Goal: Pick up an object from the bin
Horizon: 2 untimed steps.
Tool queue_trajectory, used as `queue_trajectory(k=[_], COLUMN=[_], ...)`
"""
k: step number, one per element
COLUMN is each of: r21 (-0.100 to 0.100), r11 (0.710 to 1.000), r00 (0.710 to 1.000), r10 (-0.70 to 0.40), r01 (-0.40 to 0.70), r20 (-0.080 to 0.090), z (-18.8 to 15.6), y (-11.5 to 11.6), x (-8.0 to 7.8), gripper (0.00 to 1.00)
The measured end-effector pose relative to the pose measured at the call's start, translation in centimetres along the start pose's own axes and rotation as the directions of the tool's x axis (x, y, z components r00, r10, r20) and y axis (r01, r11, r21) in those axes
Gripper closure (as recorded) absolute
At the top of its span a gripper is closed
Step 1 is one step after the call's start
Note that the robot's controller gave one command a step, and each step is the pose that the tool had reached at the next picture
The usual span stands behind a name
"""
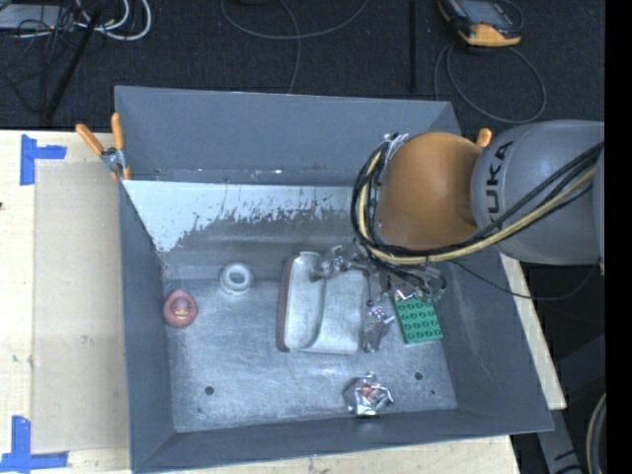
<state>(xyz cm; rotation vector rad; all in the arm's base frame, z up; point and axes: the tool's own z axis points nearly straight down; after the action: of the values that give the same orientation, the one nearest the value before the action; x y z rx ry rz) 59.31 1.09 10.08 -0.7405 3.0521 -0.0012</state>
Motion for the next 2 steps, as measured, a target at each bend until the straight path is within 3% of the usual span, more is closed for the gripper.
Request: queue_trajectory(k=[1, 2], r21=[-0.002, 0.004], r11=[0.951, 0.826], r00=[0.951, 0.826], r10=[-0.31, -0.564], r01=[0.31, 0.564], r20=[0.001, 0.008], z=[0.1, 2.8], y=[-0.3, -0.7], x=[-0.9, -1.8], gripper=[0.0, 0.0])
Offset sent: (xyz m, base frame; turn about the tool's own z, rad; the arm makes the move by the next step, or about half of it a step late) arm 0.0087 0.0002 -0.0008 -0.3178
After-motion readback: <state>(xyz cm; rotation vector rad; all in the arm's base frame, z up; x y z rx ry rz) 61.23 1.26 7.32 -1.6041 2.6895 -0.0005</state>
